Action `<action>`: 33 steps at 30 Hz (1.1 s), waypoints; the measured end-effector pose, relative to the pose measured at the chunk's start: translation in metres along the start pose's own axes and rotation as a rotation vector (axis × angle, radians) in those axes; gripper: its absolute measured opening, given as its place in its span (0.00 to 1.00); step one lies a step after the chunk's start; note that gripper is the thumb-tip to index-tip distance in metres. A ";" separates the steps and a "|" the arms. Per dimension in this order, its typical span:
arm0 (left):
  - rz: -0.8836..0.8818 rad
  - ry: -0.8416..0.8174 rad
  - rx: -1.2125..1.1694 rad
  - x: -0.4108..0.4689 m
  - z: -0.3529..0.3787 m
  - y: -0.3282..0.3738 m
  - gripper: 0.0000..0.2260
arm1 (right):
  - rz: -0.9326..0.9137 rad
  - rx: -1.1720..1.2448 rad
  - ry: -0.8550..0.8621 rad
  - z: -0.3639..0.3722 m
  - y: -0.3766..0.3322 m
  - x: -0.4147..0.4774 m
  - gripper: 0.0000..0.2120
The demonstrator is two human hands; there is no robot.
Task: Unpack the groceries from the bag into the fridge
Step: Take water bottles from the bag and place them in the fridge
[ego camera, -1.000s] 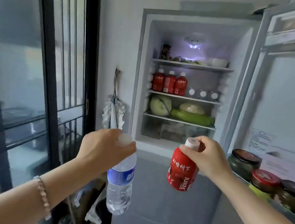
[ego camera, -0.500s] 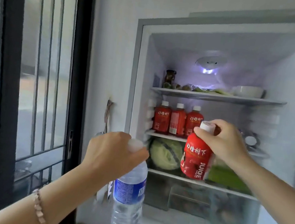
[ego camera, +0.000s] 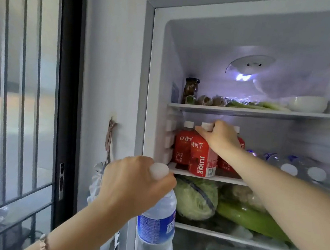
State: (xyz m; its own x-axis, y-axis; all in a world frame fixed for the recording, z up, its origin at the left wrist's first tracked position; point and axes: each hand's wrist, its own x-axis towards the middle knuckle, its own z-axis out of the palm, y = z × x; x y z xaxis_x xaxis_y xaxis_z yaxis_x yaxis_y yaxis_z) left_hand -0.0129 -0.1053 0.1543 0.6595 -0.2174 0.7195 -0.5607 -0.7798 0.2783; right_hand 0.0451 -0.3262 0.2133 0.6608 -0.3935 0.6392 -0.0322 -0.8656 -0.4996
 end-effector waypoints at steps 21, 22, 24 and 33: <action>0.067 -0.090 0.004 -0.003 0.030 -0.027 0.25 | -0.043 0.144 -0.209 0.028 0.041 -0.006 0.33; 0.070 -0.089 -0.005 -0.002 0.029 -0.028 0.24 | -0.038 0.155 -0.203 0.029 0.041 -0.008 0.33; 0.073 -0.091 -0.015 -0.003 0.028 -0.028 0.22 | -0.030 0.123 -0.135 0.030 0.040 -0.024 0.34; 0.233 -0.035 -0.231 0.008 0.036 0.011 0.22 | -0.161 0.325 -0.654 -0.019 0.019 -0.152 0.42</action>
State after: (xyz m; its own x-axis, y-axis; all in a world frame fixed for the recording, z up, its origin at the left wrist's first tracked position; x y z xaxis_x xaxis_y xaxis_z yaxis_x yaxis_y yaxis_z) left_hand 0.0044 -0.1372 0.1401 0.5144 -0.3978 0.7597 -0.7949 -0.5535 0.2485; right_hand -0.0704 -0.2885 0.1174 0.9530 0.0821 0.2916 0.2585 -0.7223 -0.6415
